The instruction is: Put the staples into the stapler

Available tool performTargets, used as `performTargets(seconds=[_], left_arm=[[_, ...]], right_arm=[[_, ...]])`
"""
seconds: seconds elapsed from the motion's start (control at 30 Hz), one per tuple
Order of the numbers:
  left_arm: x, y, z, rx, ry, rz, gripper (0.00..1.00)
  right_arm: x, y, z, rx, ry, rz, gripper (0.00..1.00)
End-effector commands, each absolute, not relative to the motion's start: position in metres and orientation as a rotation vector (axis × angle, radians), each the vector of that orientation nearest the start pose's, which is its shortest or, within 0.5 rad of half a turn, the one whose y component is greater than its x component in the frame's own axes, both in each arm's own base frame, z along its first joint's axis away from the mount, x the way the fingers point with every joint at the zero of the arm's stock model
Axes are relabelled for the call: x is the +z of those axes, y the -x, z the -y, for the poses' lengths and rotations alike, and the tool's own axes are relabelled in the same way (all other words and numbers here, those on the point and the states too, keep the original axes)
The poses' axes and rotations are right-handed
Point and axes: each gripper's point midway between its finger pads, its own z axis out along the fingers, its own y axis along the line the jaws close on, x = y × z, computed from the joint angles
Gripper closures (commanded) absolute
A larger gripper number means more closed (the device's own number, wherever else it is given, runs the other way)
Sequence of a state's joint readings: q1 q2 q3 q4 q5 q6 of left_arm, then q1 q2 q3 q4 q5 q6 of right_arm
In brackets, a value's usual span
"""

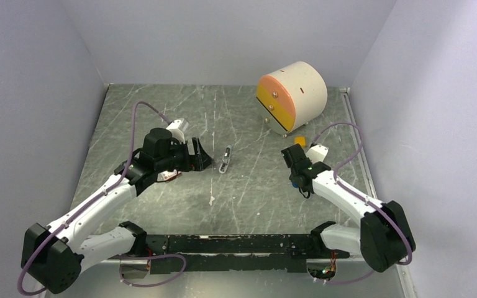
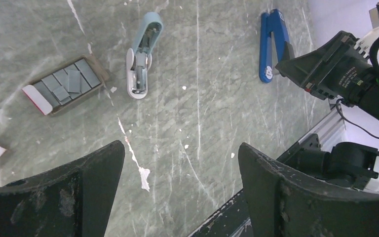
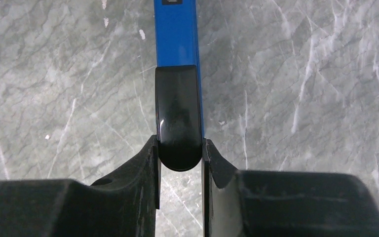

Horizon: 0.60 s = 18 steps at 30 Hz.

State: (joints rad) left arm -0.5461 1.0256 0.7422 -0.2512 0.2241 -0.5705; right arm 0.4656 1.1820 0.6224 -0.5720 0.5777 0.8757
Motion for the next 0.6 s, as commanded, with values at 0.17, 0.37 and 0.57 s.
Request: performTargets(seconds=[0.17, 0.37, 0.57], left_arm=[[0.164, -0.239, 0.249, -1.034, -0.128, -2.253, 0.08], [0.153, -0.229, 0.276, -1.093, -0.172, -2.268, 0.03], [0.157, -0.206, 0.327, -1.234, -0.296, -2.185, 0.12]], right_arm=[[0.071, -0.227, -0.083, 0.169, -0.687, -2.371, 1.0], [0.073, -0.21, -0.121, 0.495, -0.71, -2.411, 1.0], [0.08, -0.21, -0.149, 0.728, -0.669, -2.379, 1.0]])
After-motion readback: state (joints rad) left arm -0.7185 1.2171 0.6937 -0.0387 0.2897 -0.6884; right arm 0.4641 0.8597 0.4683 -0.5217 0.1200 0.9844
